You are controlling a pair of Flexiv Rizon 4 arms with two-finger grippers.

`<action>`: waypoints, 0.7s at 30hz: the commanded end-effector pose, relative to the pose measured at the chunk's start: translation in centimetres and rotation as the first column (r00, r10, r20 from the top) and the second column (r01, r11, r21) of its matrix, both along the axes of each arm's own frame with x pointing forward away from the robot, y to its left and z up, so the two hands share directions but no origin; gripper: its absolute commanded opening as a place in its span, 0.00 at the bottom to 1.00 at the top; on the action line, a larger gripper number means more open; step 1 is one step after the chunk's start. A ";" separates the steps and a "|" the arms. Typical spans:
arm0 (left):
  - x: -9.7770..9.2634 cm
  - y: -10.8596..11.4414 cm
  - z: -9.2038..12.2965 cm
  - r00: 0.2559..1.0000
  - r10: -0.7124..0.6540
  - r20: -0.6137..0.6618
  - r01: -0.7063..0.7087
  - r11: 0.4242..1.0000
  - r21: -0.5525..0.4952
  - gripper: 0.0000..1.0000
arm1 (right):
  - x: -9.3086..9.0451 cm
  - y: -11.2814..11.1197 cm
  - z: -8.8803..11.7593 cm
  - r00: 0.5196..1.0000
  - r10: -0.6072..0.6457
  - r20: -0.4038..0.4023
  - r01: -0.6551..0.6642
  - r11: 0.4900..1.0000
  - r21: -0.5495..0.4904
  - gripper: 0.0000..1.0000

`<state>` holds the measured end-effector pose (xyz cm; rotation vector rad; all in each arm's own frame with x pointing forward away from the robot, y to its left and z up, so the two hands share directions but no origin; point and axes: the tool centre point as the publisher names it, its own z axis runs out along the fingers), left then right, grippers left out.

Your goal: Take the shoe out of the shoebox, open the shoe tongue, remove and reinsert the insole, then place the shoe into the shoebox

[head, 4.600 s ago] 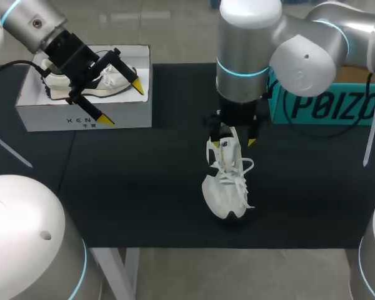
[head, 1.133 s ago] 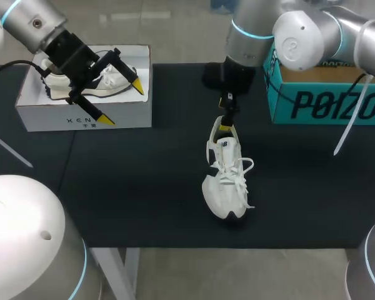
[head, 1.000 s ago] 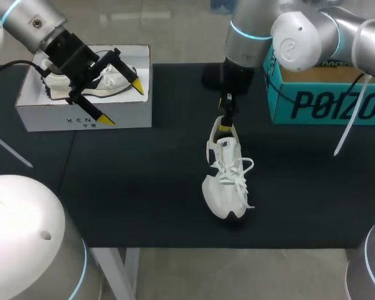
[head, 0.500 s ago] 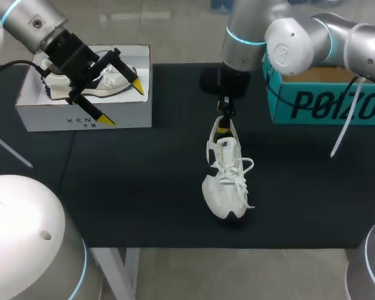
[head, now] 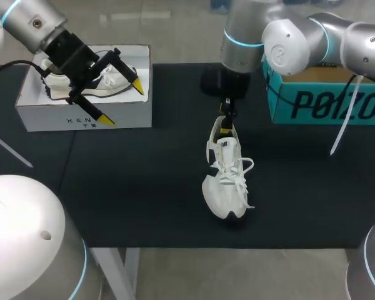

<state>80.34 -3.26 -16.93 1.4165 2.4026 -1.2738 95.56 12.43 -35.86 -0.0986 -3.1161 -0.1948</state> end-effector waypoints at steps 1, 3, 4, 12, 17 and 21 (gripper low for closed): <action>-0.1 0.0 0.0 1.000 0.000 0.001 0.000 1.000 0.002 1.00 | 0.1 0.0 -0.3 1.000 0.000 0.001 0.000 1.000 -0.002 0.00; -0.1 0.0 0.0 1.000 0.000 0.001 0.000 1.000 0.002 1.00 | 0.1 -0.1 -0.4 1.000 0.001 0.001 -0.001 1.000 -0.003 0.00; -0.1 0.0 0.0 1.000 0.000 0.001 0.000 1.000 0.002 1.00 | 0.0 -0.1 -0.4 1.000 0.003 0.002 -0.003 1.000 -0.002 0.00; -0.1 0.0 0.0 1.000 0.000 0.001 0.000 1.000 0.002 1.00 | -0.7 -0.3 0.0 1.000 0.015 0.019 -0.015 1.000 0.007 0.00; -0.1 0.0 0.0 1.000 0.000 0.001 0.000 1.000 0.002 1.00 | -2.0 -0.3 1.7 0.999 0.014 0.047 -0.015 1.000 0.009 0.00; -0.1 0.0 0.0 1.000 0.000 0.001 0.000 1.000 0.002 1.00 | -3.3 -0.4 4.1 0.997 -0.013 0.076 0.010 0.999 0.031 0.00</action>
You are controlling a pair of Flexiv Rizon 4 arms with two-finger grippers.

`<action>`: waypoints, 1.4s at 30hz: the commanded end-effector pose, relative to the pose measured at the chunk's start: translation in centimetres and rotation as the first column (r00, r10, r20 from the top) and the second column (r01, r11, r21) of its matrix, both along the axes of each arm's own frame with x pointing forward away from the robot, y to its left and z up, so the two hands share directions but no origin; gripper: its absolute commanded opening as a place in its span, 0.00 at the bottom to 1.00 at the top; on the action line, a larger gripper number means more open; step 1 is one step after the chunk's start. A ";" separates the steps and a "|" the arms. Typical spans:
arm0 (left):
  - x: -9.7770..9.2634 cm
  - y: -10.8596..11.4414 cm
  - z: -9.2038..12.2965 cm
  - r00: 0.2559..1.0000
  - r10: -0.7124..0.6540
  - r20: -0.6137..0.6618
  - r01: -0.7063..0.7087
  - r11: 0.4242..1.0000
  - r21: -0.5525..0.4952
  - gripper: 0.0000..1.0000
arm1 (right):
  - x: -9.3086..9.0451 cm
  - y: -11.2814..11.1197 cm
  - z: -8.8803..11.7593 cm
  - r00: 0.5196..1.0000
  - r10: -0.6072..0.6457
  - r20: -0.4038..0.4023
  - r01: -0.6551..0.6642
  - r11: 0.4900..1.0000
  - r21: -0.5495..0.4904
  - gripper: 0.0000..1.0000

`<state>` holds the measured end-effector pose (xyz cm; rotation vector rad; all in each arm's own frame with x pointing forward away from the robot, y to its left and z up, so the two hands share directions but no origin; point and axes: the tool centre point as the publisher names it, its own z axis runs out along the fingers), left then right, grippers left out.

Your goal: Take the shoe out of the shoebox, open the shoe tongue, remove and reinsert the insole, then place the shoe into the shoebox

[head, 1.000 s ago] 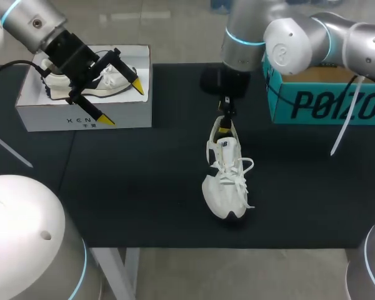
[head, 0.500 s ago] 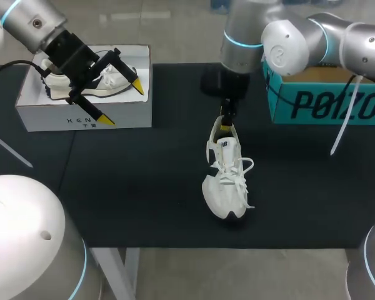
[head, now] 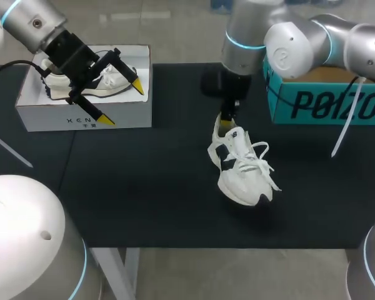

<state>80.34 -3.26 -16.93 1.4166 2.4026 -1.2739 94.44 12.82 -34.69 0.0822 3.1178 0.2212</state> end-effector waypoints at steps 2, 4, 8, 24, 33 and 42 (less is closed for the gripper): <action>-0.1 0.0 0.0 1.000 0.000 0.001 0.000 1.000 0.002 1.00 | -2.3 -0.9 4.6 0.997 -0.034 0.073 0.034 0.999 0.004 0.00; -0.1 0.0 0.0 1.000 0.000 0.001 0.000 1.000 0.002 1.00 | -2.2 -1.0 6.6 0.995 -0.054 0.088 0.054 0.999 0.002 0.00; -0.1 0.0 0.0 1.000 0.000 0.001 0.000 1.000 0.002 1.00 | -1.4 -1.5 11.7 0.979 -0.138 0.152 0.152 0.985 -0.084 0.00; -0.1 0.0 0.0 1.000 0.000 0.001 0.000 1.000 0.002 1.00 | 4.1 -8.2 22.0 0.896 -0.357 0.264 0.403 0.903 -0.148 0.00; -0.1 0.0 0.0 1.000 0.000 0.001 0.000 1.000 0.002 1.00 | 4.1 -8.2 22.0 0.896 -0.357 0.264 0.403 0.903 -0.148 0.00; -0.1 0.0 0.0 1.000 0.000 0.001 0.000 1.000 0.002 1.00 | 6.9 -14.6 22.8 0.811 -0.531 0.247 0.565 0.820 -0.090 0.00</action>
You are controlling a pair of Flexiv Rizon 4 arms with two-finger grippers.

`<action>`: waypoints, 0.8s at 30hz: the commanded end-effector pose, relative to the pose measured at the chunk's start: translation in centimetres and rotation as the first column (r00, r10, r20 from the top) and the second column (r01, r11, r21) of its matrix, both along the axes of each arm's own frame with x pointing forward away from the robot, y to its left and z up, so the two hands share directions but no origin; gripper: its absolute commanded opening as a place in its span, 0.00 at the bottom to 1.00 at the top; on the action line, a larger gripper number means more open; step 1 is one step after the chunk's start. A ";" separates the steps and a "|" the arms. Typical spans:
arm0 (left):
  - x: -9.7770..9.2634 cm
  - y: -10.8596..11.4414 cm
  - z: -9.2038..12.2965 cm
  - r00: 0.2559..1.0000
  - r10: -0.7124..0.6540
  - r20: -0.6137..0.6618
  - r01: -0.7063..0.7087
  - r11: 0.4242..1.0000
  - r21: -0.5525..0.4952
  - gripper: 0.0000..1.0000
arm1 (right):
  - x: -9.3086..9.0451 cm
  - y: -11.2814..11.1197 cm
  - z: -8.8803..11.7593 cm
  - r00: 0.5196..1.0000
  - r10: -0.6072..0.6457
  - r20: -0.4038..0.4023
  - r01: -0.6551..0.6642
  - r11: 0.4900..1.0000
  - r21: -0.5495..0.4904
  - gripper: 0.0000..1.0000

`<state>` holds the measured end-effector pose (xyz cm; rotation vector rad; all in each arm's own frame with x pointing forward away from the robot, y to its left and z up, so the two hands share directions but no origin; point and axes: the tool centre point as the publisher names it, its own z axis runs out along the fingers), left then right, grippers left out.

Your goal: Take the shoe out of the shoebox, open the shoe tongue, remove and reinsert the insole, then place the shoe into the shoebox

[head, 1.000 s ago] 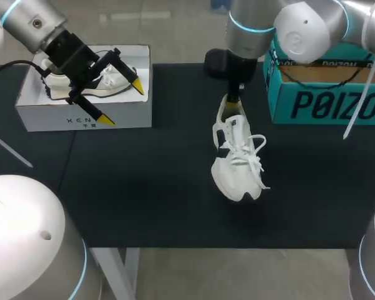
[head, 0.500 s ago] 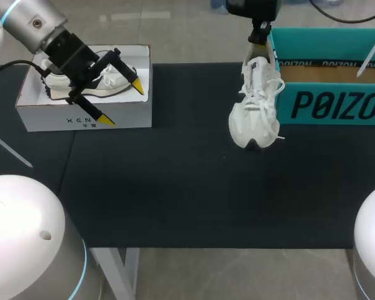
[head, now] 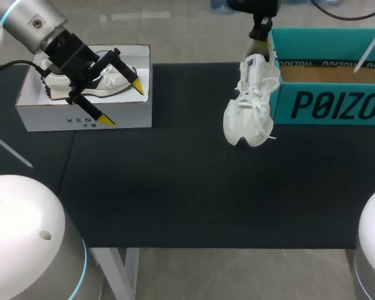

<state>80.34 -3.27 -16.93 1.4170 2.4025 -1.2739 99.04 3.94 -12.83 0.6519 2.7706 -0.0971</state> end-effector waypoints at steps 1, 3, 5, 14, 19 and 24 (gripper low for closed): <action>0.0 0.0 0.0 1.000 0.001 0.001 -0.001 1.000 0.002 1.00 | 2.8 -7.3 1.3 0.981 -0.192 0.005 0.191 0.977 0.093 0.00; 0.0 0.0 0.0 1.000 0.001 0.001 -0.001 1.000 0.002 1.00 | 3.8 -10.7 1.3 0.961 -0.275 0.015 0.272 0.958 0.086 0.00; 0.0 0.0 0.0 1.000 0.001 0.001 -0.001 1.000 0.002 1.00 | 4.0 -13.6 1.5 0.933 -0.361 0.006 0.356 0.922 0.150 0.00; 0.0 0.0 0.0 1.000 0.001 0.001 -0.001 1.000 0.002 1.00 | 3.8 -22.0 -0.1 0.783 -0.622 -0.034 0.619 0.771 0.147 0.00; 0.0 0.0 0.0 1.000 0.001 0.001 -0.001 1.000 0.002 1.00 | 3.8 -22.0 -0.1 0.783 -0.622 -0.034 0.619 0.771 0.147 0.00; 0.0 0.0 0.0 1.000 0.001 0.001 -0.001 1.000 0.002 1.00 | 3.8 -22.0 -0.1 0.783 -0.622 -0.034 0.619 0.771 0.147 0.00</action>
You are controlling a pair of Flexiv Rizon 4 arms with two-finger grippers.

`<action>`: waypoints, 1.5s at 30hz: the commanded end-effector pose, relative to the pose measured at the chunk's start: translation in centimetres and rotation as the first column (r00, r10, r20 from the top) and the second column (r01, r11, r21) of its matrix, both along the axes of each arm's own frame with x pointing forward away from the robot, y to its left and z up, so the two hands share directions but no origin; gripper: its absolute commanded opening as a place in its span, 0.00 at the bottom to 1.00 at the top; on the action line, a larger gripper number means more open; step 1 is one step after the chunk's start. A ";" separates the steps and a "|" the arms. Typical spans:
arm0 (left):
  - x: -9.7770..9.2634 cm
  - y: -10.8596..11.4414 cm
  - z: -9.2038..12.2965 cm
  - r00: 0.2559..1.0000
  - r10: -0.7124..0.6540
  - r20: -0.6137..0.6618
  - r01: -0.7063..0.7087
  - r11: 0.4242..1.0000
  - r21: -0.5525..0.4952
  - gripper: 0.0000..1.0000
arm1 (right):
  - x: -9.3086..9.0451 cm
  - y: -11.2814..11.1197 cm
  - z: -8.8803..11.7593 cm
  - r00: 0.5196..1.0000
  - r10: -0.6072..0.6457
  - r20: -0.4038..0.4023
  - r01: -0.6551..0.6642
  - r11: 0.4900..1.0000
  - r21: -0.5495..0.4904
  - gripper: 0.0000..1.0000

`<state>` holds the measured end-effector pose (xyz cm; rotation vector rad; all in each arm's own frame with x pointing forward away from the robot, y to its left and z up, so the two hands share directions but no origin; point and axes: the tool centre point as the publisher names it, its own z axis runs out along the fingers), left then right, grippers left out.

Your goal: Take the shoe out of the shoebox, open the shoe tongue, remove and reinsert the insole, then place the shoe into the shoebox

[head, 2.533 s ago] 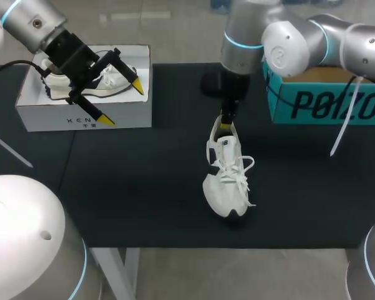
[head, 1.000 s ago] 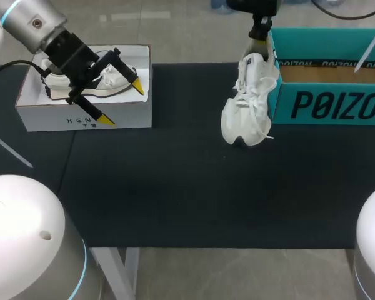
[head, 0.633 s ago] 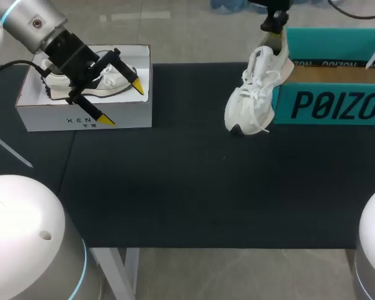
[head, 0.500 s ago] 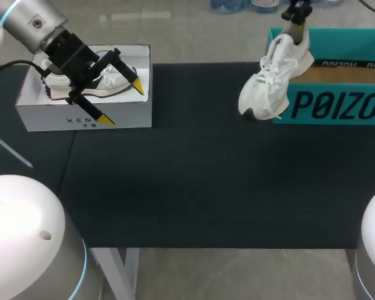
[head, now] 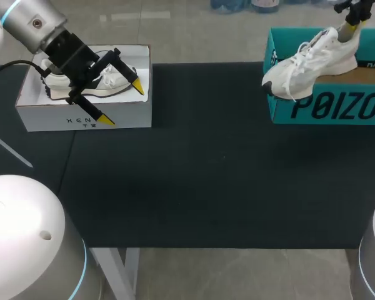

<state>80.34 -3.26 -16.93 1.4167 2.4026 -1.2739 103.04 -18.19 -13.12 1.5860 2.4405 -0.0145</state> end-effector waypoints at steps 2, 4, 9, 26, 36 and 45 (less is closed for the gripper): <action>-0.1 0.0 0.0 1.000 0.000 0.001 0.000 1.000 0.002 1.00 | -0.2 0.2 0.2 1.000 -0.001 0.002 0.001 1.000 -0.004 0.00; -0.1 0.0 0.0 1.000 0.000 0.001 0.000 1.000 0.002 1.00 | 1.3 -0.9 -0.3 0.997 -0.072 -0.008 0.072 0.996 0.053 0.00; -0.1 0.0 0.0 1.000 0.000 0.001 0.000 1.000 0.002 1.00 | 4.2 -4.6 -1.6 0.944 -0.324 -0.055 0.329 0.934 0.141 0.00; -0.1 0.0 0.0 1.000 0.000 0.001 0.000 1.000 0.002 1.00 | 4.2 -9.6 -3.4 0.841 -0.539 0.054 0.532 0.841 0.101 0.00; -0.1 0.0 0.0 1.000 0.000 0.001 0.000 1.000 0.002 1.00 | 3.3 -11.1 -5.2 0.814 -0.580 0.039 0.574 0.812 0.109 0.00; -0.1 0.0 0.0 1.000 0.000 0.001 0.000 1.000 0.002 1.00 | 4.1 -11.7 -5.7 0.788 -0.612 0.057 0.605 0.789 0.105 0.00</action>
